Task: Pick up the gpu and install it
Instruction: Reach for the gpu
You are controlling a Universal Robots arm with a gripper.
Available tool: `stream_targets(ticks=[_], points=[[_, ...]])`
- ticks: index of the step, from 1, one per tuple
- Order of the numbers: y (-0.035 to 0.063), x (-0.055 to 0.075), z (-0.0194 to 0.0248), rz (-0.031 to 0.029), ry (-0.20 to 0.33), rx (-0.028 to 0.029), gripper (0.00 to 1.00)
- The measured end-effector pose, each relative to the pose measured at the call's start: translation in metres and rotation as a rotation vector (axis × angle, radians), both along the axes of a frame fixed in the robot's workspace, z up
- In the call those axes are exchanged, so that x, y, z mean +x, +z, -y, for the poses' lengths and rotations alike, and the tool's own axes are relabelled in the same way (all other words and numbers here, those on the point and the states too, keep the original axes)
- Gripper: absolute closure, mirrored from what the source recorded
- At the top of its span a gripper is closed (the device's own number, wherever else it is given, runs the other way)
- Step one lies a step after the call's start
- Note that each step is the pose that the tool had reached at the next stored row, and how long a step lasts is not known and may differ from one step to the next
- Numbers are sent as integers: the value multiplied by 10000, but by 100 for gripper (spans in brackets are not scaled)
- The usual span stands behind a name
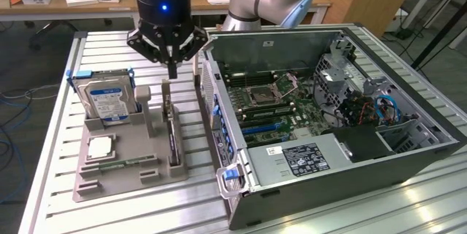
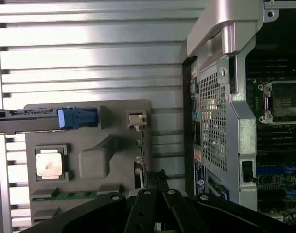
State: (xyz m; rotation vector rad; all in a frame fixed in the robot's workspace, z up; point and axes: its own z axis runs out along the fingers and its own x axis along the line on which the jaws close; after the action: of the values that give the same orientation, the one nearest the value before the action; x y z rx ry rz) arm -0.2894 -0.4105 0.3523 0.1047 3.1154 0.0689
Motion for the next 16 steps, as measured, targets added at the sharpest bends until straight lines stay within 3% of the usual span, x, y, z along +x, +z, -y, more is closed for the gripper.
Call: stream_targets(ticks=[16], points=[[-278, -15, 216, 2, -16, 1, 89]])
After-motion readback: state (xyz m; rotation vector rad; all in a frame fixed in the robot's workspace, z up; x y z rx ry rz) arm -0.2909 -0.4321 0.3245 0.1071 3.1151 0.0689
